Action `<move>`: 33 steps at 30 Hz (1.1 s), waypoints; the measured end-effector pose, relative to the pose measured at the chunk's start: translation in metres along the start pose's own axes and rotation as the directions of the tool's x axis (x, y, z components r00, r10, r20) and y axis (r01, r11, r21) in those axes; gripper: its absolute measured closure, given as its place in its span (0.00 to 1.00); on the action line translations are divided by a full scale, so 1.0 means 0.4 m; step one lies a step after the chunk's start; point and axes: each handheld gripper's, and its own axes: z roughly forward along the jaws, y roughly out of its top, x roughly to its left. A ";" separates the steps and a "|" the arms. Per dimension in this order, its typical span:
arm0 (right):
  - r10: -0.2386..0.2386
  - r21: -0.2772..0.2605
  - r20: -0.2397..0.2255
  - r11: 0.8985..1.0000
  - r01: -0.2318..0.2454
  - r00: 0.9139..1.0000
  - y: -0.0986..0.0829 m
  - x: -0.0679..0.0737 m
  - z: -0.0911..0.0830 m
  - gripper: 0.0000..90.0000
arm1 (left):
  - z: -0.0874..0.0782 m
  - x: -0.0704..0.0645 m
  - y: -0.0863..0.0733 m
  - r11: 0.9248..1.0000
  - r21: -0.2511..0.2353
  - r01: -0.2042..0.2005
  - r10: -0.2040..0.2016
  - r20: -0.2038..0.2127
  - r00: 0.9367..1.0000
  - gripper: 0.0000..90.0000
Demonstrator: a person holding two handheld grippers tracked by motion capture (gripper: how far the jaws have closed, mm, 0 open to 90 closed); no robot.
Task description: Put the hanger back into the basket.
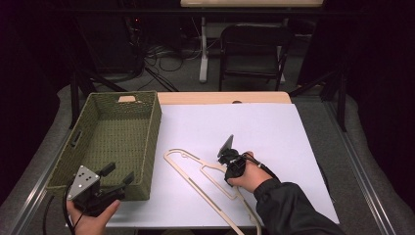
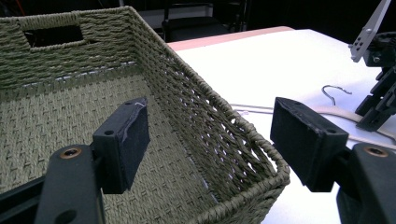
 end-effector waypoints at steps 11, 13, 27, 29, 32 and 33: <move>0.055 -0.003 -0.008 0.998 -0.055 0.998 -0.003 -0.011 -0.001 0.75 | 0.000 0.001 0.000 1.000 -0.001 0.004 -0.004 0.000 1.000 0.32; 0.057 0.020 0.003 0.998 -0.057 0.998 -0.004 -0.021 -0.006 0.78 | -0.001 0.002 0.000 1.000 -0.001 0.005 -0.005 -0.002 1.000 0.31; 0.076 -0.008 -0.031 0.997 -0.076 0.997 -0.017 -0.053 -0.003 0.82 | 0.001 0.001 0.000 1.000 -0.001 0.003 -0.003 0.000 1.000 0.32; 0.075 -0.016 -0.038 0.997 -0.076 0.996 -0.019 -0.053 -0.001 0.82 | 0.001 0.001 0.000 1.000 -0.002 0.003 -0.003 0.000 1.000 0.32; 0.064 0.004 -0.048 0.998 -0.064 0.997 -0.019 -0.059 -0.005 0.82 | 0.001 0.001 0.000 1.000 -0.002 0.002 -0.002 0.000 1.000 0.32; 0.063 0.005 -0.047 0.998 -0.063 0.997 -0.019 -0.059 -0.005 0.82 | 0.001 0.001 0.000 1.000 -0.002 0.002 -0.002 0.000 1.000 0.32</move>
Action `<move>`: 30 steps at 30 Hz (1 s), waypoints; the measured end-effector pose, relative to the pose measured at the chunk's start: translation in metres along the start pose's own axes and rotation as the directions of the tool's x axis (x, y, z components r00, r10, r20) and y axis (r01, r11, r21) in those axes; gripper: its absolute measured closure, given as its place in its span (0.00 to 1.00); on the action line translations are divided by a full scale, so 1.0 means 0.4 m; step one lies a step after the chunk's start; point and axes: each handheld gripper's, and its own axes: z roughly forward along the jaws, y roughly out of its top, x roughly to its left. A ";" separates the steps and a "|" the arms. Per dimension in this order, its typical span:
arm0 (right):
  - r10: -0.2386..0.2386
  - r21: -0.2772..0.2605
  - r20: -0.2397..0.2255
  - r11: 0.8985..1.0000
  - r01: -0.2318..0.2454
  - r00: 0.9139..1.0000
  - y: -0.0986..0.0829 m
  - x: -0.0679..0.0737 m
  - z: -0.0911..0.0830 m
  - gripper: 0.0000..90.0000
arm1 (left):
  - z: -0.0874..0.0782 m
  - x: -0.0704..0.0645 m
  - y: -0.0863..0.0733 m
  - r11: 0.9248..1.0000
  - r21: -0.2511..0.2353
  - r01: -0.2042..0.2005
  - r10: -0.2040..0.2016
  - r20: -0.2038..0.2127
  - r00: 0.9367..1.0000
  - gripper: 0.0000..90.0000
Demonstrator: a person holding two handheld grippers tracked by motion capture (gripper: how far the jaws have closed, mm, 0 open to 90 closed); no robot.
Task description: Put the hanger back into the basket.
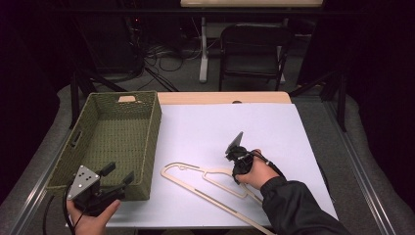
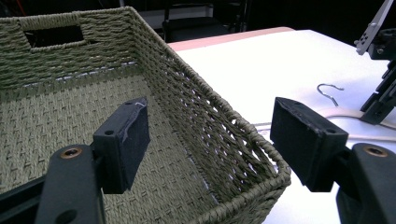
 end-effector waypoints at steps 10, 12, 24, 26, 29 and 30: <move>-0.030 -0.002 0.028 1.000 0.030 0.999 -0.003 0.005 -0.005 0.82 | 0.000 -0.002 0.001 1.000 -0.002 -0.003 0.003 -0.001 1.000 0.32; -0.032 -0.001 0.021 0.999 0.032 0.999 -0.004 0.004 -0.006 0.83 | 0.000 -0.002 0.001 1.000 -0.003 -0.001 0.001 0.000 1.000 0.32; -0.109 -0.025 0.049 0.994 0.111 0.993 -0.011 0.012 -0.021 0.82 | 0.001 -0.006 0.002 1.000 -0.001 -0.007 0.007 0.004 1.000 0.32; -0.114 -0.034 0.046 0.993 0.116 0.992 -0.012 0.011 -0.019 0.82 | 0.001 -0.006 0.002 1.000 -0.001 -0.007 0.007 0.003 1.000 0.32; -0.160 -0.047 0.053 0.986 0.163 0.986 -0.014 0.009 -0.020 0.82 | 0.003 -0.007 0.002 1.000 0.001 -0.010 0.010 0.005 1.000 0.32; -0.166 -0.049 0.054 0.984 0.169 0.985 -0.015 0.010 -0.024 0.82 | 0.003 -0.007 0.002 1.000 0.001 -0.011 0.011 0.004 1.000 0.32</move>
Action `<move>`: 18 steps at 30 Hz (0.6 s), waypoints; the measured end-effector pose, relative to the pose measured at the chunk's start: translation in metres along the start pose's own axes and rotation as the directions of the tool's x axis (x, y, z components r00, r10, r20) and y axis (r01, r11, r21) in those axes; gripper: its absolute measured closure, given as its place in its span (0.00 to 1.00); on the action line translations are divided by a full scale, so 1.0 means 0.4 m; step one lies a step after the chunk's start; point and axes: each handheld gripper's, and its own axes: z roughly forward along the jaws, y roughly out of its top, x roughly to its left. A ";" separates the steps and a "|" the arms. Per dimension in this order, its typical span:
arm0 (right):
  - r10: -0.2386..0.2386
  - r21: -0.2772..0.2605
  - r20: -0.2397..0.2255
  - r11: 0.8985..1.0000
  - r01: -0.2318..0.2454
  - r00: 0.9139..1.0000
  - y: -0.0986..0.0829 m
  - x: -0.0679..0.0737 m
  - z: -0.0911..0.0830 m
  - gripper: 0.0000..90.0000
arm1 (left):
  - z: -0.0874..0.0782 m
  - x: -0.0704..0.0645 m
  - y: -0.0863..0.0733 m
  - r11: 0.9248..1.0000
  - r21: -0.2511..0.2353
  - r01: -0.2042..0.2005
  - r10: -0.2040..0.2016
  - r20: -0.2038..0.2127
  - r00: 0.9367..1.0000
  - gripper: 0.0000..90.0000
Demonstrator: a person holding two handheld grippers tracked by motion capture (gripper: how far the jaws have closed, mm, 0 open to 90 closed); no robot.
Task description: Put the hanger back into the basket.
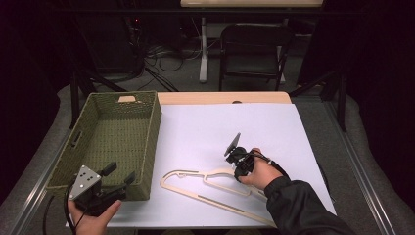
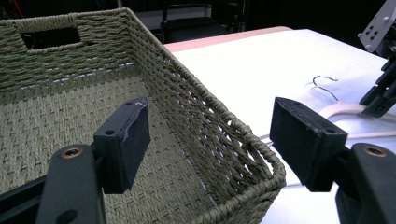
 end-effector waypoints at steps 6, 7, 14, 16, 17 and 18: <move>-0.041 -0.036 -0.012 0.999 0.040 0.999 -0.005 -0.002 -0.013 0.82 | 0.001 -0.002 0.001 1.000 0.000 -0.001 0.001 0.002 1.000 0.32; -0.041 -0.036 -0.012 0.999 0.040 0.999 -0.005 -0.002 -0.013 0.82 | 0.001 -0.002 0.001 1.000 0.000 -0.001 0.001 0.002 1.000 0.32; -0.124 -0.068 0.032 0.990 0.126 0.992 -0.010 0.003 -0.031 0.82 | 0.003 -0.005 0.002 1.000 0.003 -0.007 0.007 0.006 1.000 0.32; -0.142 -0.092 0.054 0.985 0.146 0.988 -0.012 0.008 -0.041 0.82 | 0.003 -0.006 0.002 1.000 0.003 -0.009 0.009 0.007 1.000 0.32; -0.151 -0.102 0.067 0.982 0.158 0.986 -0.013 0.010 -0.044 0.82 | 0.003 -0.006 0.002 1.000 0.004 -0.010 0.010 0.008 1.000 0.32; -0.161 -0.116 0.078 0.979 0.170 0.984 -0.015 0.013 -0.046 0.82 | 0.003 -0.007 0.002 1.000 0.004 -0.011 0.011 0.009 1.000 0.32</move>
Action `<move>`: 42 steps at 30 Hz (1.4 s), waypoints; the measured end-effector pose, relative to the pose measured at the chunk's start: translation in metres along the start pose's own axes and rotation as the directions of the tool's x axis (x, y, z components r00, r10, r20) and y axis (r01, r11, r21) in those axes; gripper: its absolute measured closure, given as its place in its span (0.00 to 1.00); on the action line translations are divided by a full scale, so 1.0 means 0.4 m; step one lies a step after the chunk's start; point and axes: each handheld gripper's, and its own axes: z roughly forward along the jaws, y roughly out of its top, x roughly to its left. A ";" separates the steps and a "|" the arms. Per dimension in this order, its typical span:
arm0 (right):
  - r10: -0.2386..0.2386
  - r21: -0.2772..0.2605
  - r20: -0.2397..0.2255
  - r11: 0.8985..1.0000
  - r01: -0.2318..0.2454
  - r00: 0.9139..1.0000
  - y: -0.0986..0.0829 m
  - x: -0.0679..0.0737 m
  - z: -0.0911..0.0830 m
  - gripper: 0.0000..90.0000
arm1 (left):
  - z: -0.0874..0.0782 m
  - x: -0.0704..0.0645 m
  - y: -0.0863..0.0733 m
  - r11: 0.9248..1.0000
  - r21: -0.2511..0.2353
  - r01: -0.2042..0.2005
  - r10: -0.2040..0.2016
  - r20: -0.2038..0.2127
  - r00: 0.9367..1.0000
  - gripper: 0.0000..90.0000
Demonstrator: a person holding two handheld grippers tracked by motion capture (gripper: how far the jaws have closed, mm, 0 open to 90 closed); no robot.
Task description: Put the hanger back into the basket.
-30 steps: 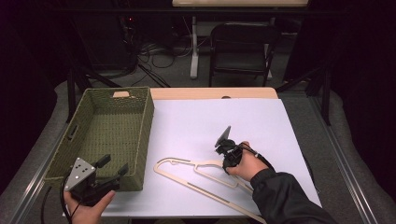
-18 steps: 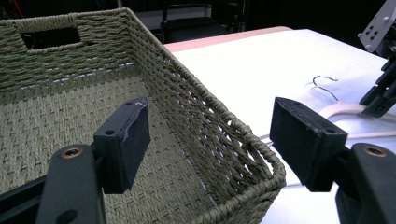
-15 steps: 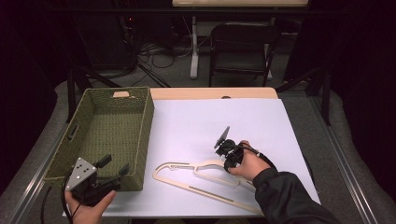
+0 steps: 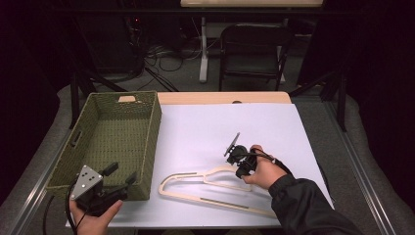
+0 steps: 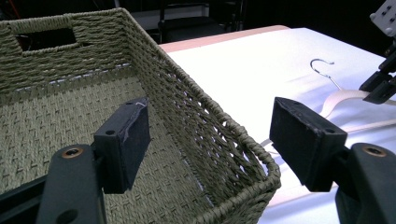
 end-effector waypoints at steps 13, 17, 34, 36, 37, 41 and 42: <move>-0.182 -0.105 0.135 0.975 0.197 0.974 -0.013 0.036 -0.037 0.82 | 0.001 -0.007 0.002 1.000 0.001 -0.007 0.007 0.010 1.000 0.33; -0.227 -0.153 0.185 0.954 0.256 0.956 -0.019 0.047 -0.046 0.82 | 0.003 -0.009 0.003 1.000 0.002 -0.010 0.010 0.014 1.000 0.34; -0.366 -0.305 0.340 0.829 0.469 0.866 -0.045 0.094 -0.088 0.82 | 0.026 -0.046 0.055 0.997 0.054 -0.047 0.040 0.132 0.990 0.34; -0.389 -0.315 0.373 0.801 0.509 0.843 -0.049 0.108 -0.085 0.82 | 0.046 -0.057 0.082 0.992 0.096 -0.079 0.060 0.188 0.980 0.34; -0.394 -0.310 0.385 0.796 0.519 0.834 -0.050 0.112 -0.085 0.82 | 0.053 -0.062 0.091 0.991 0.099 -0.089 0.067 0.205 0.976 0.35; -0.394 -0.322 0.400 0.785 0.530 0.827 -0.050 0.118 -0.086 0.82 | 0.079 -0.076 0.113 0.988 0.131 -0.087 0.048 0.277 0.960 0.37; -0.394 -0.331 0.410 0.776 0.537 0.823 -0.050 0.118 -0.091 0.82 | 0.097 -0.089 0.124 0.984 0.147 -0.098 0.049 0.305 0.951 0.38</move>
